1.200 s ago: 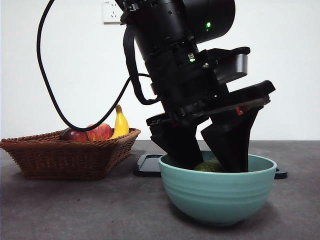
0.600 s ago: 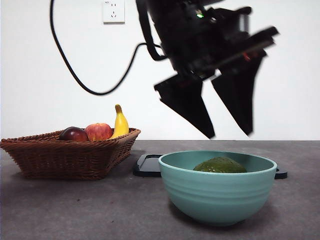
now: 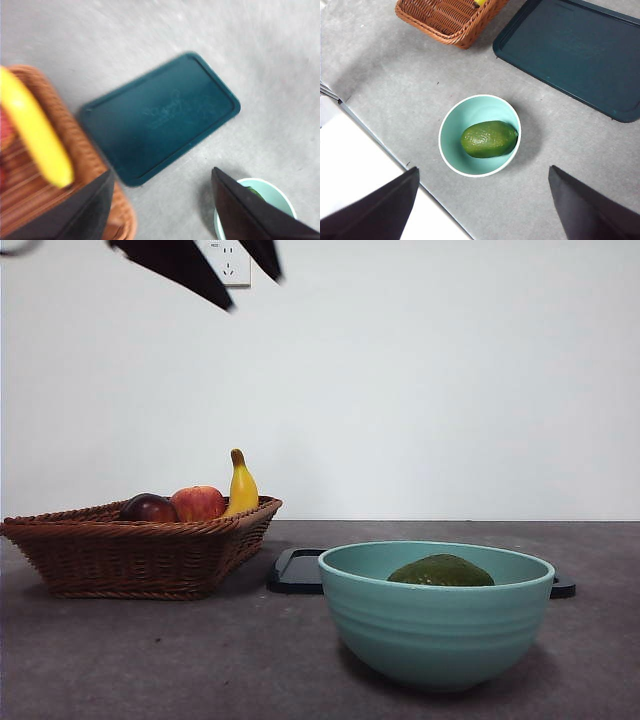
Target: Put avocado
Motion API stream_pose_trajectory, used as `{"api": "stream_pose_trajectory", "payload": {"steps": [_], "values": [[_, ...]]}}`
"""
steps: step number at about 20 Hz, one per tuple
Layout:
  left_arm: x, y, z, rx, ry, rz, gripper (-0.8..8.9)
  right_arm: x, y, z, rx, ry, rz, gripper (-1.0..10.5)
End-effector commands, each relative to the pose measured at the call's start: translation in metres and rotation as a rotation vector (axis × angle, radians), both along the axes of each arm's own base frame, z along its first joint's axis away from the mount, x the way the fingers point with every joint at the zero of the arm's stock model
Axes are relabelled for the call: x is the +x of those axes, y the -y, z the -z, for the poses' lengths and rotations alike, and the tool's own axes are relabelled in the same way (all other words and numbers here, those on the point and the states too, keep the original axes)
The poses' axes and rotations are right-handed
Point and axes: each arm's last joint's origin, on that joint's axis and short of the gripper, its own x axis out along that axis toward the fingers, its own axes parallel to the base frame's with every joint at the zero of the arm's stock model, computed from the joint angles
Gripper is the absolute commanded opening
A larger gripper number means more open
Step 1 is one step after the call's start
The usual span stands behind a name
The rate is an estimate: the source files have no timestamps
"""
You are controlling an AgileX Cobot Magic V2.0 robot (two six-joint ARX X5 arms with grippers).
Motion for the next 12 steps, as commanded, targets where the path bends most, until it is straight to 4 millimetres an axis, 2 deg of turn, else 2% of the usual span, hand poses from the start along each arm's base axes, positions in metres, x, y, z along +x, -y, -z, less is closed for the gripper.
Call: {"api": "stream_pose_trajectory", "payload": {"steps": [1, 4, 9, 12], "values": [[-0.011, -0.017, -0.003, -0.006, -0.011, 0.02, 3.11, 0.002, -0.001, -0.005, 0.006, 0.029, -0.005, 4.2], [-0.034, -0.036, 0.011, 0.004, -0.056, 0.038, 3.11, 0.003, -0.002, -0.006, 0.008, 0.035, -0.004, 4.2], [-0.082, -0.054, 0.059, -0.076, -0.206, 0.16, 3.11, 0.012, -0.005, -0.001, -0.004, 0.0, -0.005, 4.2], [-0.105, -0.061, 0.068, -0.1, -0.269, 0.225, 3.11, 0.023, -0.009, 0.005, -0.023, -0.048, -0.005, 4.2]]}}
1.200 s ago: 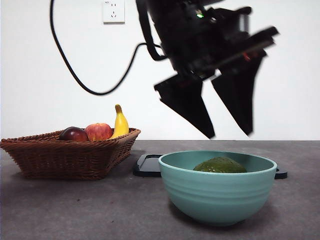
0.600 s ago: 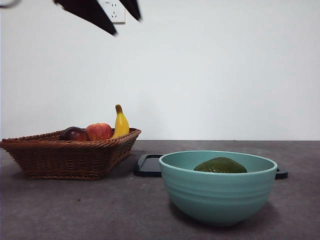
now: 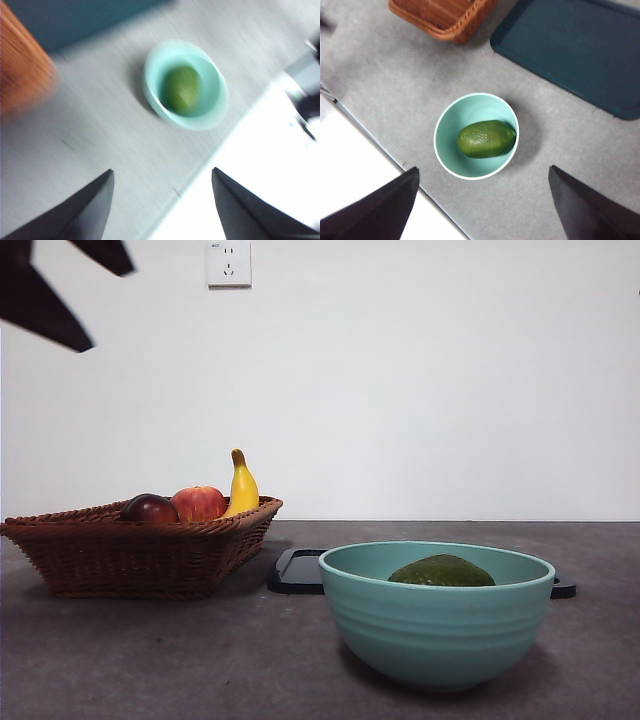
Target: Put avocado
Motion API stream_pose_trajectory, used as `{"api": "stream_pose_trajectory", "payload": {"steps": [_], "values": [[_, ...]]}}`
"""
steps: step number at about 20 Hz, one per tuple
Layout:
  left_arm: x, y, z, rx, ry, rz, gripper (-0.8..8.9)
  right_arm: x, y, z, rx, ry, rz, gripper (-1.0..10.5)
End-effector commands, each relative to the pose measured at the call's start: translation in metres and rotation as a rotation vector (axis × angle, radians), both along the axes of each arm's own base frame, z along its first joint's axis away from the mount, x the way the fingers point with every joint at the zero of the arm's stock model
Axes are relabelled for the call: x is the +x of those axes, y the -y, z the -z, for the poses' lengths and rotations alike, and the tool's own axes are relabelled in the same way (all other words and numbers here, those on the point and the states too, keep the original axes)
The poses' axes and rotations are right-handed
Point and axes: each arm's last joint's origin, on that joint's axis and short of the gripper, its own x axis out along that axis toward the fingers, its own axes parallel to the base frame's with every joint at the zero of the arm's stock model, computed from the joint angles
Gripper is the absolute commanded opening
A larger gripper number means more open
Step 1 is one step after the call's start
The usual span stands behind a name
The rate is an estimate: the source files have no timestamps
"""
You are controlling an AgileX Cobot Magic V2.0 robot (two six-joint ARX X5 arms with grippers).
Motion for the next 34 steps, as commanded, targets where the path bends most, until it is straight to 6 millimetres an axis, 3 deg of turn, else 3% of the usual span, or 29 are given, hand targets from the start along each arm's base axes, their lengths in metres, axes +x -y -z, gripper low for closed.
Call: {"api": "stream_pose_trajectory", "payload": {"steps": [1, 9, 16, 22, 30, 34], "values": [[-0.008, -0.001, -0.005, -0.02, 0.004, 0.029, 3.11, 0.01, -0.004, 0.0, -0.009, -0.016, -0.006, 4.2], [-0.018, -0.006, -0.013, -0.047, 0.051, 0.032, 3.11, 0.059, -0.026, 0.037, -0.136, -0.182, 0.004, 3.7], [-0.018, -0.006, -0.013, -0.047, 0.051, 0.032, 3.11, 0.096, -0.064, 0.079, -0.229, -0.223, -0.048, 3.1], [-0.018, -0.006, -0.013, -0.047, 0.051, 0.032, 3.11, 0.111, -0.089, 0.107, -0.29, -0.228, -0.084, 2.6], [-0.018, -0.006, -0.013, -0.047, 0.052, 0.032, 3.11, 0.12, -0.103, 0.132, -0.346, -0.239, -0.092, 2.1], [-0.018, -0.006, -0.013, -0.047, 0.052, 0.032, 3.11, 0.121, -0.105, 0.133, -0.342, -0.231, -0.097, 0.5]]}}
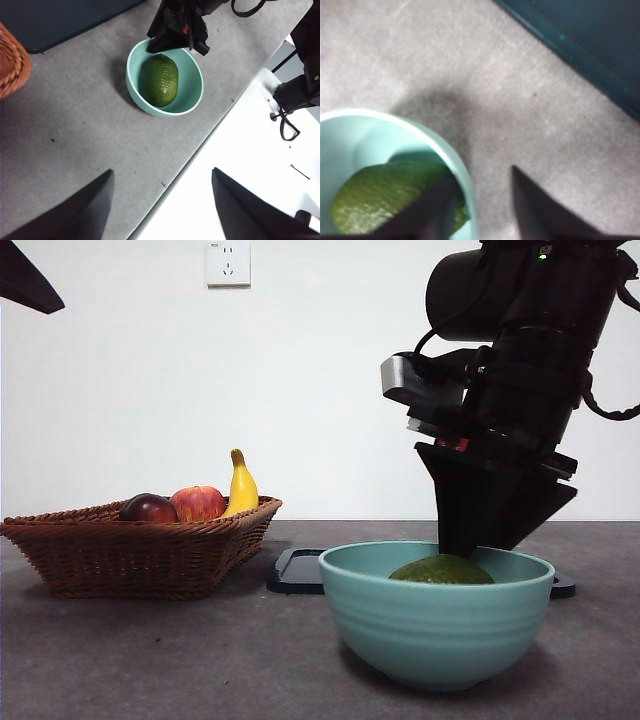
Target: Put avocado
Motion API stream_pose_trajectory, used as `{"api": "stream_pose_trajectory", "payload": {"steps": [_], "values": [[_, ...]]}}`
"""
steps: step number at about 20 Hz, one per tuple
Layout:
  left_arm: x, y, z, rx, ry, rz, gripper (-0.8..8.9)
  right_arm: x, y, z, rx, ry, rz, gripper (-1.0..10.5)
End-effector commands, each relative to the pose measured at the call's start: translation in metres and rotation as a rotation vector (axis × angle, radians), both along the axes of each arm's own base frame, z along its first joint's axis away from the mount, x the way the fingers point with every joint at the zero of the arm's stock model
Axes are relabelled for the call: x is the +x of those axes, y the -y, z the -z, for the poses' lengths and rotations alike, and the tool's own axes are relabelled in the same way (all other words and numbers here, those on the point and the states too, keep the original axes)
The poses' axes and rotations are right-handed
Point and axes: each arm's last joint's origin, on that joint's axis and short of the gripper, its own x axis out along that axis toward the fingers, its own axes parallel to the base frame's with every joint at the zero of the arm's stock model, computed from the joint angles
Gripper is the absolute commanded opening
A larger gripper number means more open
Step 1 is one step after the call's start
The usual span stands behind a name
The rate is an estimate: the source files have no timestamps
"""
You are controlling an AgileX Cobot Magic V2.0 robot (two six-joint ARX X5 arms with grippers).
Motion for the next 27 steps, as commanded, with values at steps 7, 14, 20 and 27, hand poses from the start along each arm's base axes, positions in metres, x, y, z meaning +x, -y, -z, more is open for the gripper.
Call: {"api": "stream_pose_trajectory", "payload": {"steps": [7, 14, 20, 27], "values": [[0.001, 0.002, -0.003, -0.011, 0.015, 0.012, 3.11, 0.0, -0.007, -0.002, 0.034, -0.007, -0.032, 0.1], [0.001, 0.002, -0.004, -0.014, 0.02, 0.013, 3.11, -0.002, -0.008, -0.034, 0.096, 0.085, -0.006, 0.1], [0.001, 0.002, -0.004, -0.014, 0.02, 0.012, 3.11, 0.023, -0.002, -0.073, 0.109, 0.211, 0.07, 0.1], [0.001, 0.002, -0.004, -0.014, 0.019, 0.012, 3.11, 0.096, 0.021, -0.082, 0.102, 0.241, 0.212, 0.1]]}}
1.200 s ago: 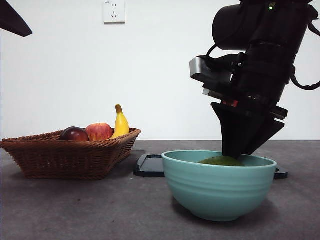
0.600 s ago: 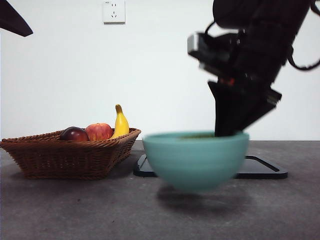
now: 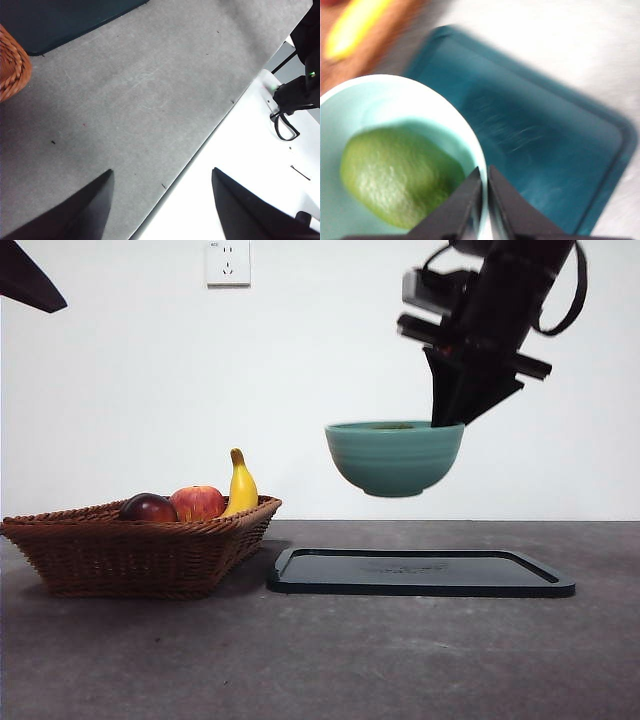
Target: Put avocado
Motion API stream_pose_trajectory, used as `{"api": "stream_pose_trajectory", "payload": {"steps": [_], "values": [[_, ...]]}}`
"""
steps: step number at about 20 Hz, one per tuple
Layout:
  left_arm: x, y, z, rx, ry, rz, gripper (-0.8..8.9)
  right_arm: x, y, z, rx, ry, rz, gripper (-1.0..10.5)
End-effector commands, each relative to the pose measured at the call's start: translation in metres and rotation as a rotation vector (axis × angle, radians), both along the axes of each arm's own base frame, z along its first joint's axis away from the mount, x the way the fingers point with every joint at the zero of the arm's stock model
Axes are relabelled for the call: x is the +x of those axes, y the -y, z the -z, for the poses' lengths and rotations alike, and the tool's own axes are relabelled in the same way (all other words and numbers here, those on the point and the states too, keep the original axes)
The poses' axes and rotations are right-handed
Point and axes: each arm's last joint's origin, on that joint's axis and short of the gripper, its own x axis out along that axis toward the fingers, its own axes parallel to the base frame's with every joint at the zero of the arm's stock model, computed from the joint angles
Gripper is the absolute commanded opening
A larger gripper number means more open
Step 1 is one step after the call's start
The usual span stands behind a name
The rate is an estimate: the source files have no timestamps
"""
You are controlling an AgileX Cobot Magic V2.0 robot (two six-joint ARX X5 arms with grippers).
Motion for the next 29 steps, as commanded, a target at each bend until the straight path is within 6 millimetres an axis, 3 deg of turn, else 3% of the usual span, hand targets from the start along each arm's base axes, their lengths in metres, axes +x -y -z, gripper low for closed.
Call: {"api": "stream_pose_trajectory", "payload": {"steps": [1, 9, 14, 18, 21, 23, 25, 29], "values": [[0.001, 0.002, -0.003, -0.009, 0.01, 0.012, 3.11, 0.022, 0.0, 0.012, -0.002, -0.015, 0.021, 0.1], [0.0, 0.002, -0.003, -0.008, 0.009, 0.012, 3.11, 0.059, 0.008, 0.067, -0.027, -0.082, 0.07, 0.1], [0.0, 0.002, -0.003, -0.007, 0.011, 0.014, 3.11, 0.06, 0.008, 0.073, -0.03, -0.097, 0.075, 0.1], [0.0, 0.002, -0.003, -0.007, 0.011, 0.014, 3.11, 0.06, 0.009, 0.071, -0.024, -0.102, 0.089, 1.4], [0.0, 0.002, -0.003, -0.008, 0.011, 0.014, 3.11, 0.054, 0.011, 0.054, -0.032, -0.062, 0.101, 1.4], [0.0, 0.002, -0.003, -0.008, 0.011, 0.014, 3.11, 0.043, 0.015, 0.028, -0.023, -0.018, 0.106, 1.4], [0.0, 0.002, -0.003, -0.008, 0.011, 0.014, 3.11, 0.024, 0.02, -0.003, -0.006, 0.015, 0.102, 1.5], [0.0, 0.002, -0.003, -0.008, 0.011, 0.014, 3.11, -0.036, 0.031, -0.068, 0.028, 0.1, 0.075, 1.5]]}}
